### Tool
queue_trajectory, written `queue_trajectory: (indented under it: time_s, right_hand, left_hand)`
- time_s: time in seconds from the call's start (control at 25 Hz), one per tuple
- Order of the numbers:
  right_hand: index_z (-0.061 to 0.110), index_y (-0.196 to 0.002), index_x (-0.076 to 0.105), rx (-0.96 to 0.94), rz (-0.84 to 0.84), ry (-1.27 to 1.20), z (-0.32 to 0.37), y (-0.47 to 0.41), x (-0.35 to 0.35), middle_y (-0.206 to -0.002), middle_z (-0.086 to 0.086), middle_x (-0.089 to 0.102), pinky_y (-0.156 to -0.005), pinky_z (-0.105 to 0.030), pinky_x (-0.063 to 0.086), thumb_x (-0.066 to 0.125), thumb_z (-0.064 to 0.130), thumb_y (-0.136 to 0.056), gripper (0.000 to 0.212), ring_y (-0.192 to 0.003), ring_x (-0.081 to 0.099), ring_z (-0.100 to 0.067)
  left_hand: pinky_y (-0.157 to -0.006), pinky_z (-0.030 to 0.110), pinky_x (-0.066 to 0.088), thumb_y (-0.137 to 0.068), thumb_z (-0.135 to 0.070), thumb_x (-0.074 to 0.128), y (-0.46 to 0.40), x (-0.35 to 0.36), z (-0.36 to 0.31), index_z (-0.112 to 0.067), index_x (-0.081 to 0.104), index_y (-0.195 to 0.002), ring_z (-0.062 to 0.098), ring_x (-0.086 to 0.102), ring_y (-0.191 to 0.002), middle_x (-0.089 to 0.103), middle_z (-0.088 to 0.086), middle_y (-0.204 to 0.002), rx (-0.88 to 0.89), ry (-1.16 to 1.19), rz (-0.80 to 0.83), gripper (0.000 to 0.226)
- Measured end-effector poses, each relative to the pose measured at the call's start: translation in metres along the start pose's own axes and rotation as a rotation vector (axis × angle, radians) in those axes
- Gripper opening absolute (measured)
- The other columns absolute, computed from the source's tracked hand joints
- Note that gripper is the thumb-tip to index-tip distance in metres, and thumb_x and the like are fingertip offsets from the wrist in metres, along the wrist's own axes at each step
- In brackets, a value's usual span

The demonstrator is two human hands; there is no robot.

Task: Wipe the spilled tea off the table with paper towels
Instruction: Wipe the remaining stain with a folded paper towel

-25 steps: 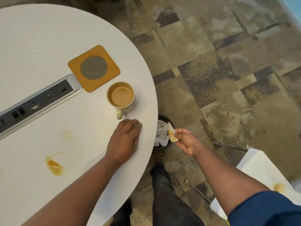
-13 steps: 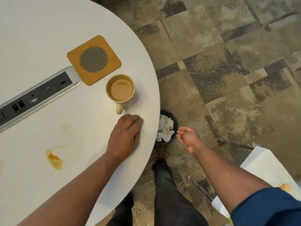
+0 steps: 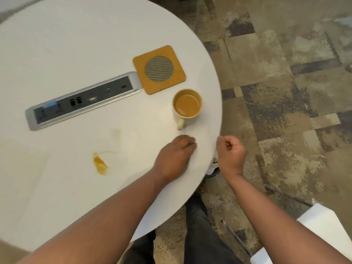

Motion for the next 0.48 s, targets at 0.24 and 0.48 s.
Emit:
queue_trajectory:
  time_s: [0.24,0.48]
  right_hand:
    - [0.016,-0.099,0.073,-0.46,0.295,0.378,0.048,0.048,0.068,-0.09,0.002,0.073,-0.073,-0.033,0.052,0.055,0.023,-0.09,0.022,-0.082,0.063,-0.016]
    - [0.019,-0.114,0.072,-0.484,0.505,0.46,0.095,0.075,0.168,-0.109,0.002,0.075,-0.081,-0.023,0.043,0.049,0.017,-0.085,0.037,-0.097,0.065,-0.017]
  left_hand:
    - [-0.085,0.048,0.058,-0.082,0.008,0.069,0.047,-0.043,0.027,0.005,0.074,-0.108,0.039,0.066,-0.11,0.072,0.019,-0.113,-0.107,0.018,-0.036,0.026]
    - [-0.096,0.054,0.051,-0.079,0.007,0.071,0.158,-0.116,0.113,0.001,0.075,-0.108,0.046,0.064,-0.112,0.07,0.021,-0.121,-0.644,-0.151,-0.448,0.03]
Point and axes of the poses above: each hand's wrist, its own y-axis away from the middle knuckle, its own x-axis out of the palm, z = x × y, the point moved 1 cm from there along -y, towards the middle knuckle
